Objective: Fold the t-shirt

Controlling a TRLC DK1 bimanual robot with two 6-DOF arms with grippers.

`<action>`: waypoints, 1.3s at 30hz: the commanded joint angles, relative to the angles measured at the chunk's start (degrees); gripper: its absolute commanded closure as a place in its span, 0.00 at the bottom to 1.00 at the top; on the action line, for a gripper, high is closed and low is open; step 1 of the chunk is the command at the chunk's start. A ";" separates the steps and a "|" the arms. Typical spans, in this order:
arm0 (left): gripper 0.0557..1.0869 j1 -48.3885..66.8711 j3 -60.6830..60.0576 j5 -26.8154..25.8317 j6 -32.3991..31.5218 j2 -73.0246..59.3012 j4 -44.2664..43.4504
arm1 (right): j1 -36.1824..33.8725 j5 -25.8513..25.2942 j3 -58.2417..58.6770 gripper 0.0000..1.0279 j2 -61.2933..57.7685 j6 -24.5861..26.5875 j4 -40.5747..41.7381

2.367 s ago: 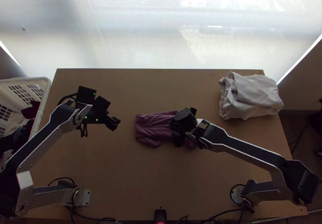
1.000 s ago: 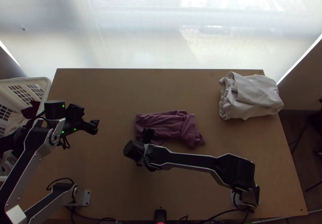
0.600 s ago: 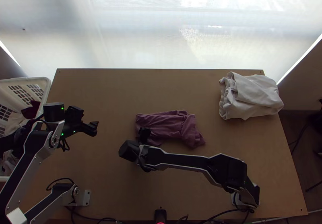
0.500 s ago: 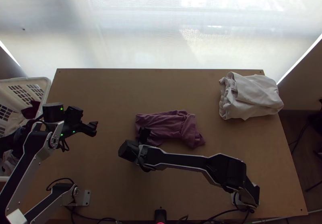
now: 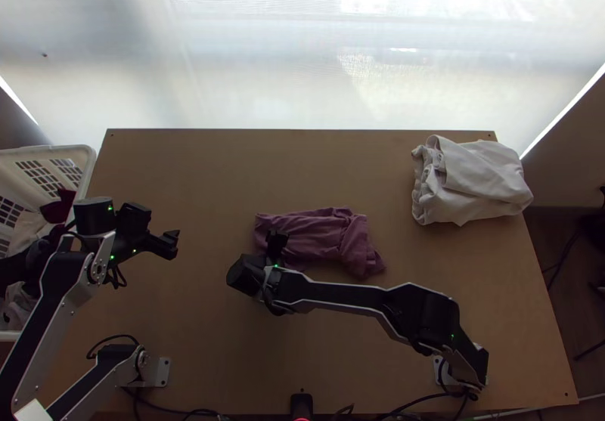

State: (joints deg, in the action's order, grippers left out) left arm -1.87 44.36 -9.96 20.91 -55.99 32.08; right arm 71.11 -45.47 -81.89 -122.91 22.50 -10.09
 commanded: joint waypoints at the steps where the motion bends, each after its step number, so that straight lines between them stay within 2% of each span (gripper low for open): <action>1: 0.05 -0.68 -0.33 0.11 1.07 0.35 -0.17 | -0.97 -3.31 0.24 0.05 -1.98 4.66 4.81; 9: 0.05 -2.97 -0.68 -0.50 2.82 0.44 -0.17 | -1.33 -4.36 -0.11 0.10 -4.70 6.59 7.01; 12: 0.05 -3.67 -1.38 -0.68 4.05 0.97 -0.26 | -1.41 -5.24 -0.11 0.16 -4.97 6.59 7.01; 14: 0.05 -4.02 -1.73 -0.77 4.49 1.14 -0.17 | -1.59 -5.24 -0.20 0.27 -4.97 6.68 7.10; 17: 0.05 -4.81 -1.91 -0.85 5.55 1.23 -0.26 | -2.12 -5.15 0.06 0.48 -5.06 8.08 8.68; 20: 0.05 -5.69 -1.47 -0.94 5.99 1.32 -0.26 | -2.21 -5.33 0.59 0.79 -4.88 9.40 11.67; 22: 0.05 -5.95 -1.12 -1.03 6.08 1.32 -0.17 | -2.21 -5.24 1.38 0.94 -4.00 10.37 14.13; 24: 0.05 -6.31 -1.03 -1.03 6.60 1.41 -0.17 | -2.03 -5.15 1.38 0.97 -3.65 10.98 14.75; 31: 0.05 -6.83 -0.94 -1.03 6.69 2.02 0.18 | -4.05 -4.80 2.08 0.97 -0.05 12.13 15.54; 36: 0.05 -7.45 0.03 -1.03 6.69 2.11 1.06 | -5.63 -4.89 6.30 0.97 3.47 23.64 26.87; 39: 0.05 -7.45 1.43 -1.12 6.60 2.02 1.76 | -6.69 -4.89 7.09 0.97 6.46 24.87 27.49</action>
State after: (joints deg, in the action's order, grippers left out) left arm -8.88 44.05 -11.09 27.51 -54.04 32.77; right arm 66.32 -50.39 -77.54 -121.40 41.21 11.38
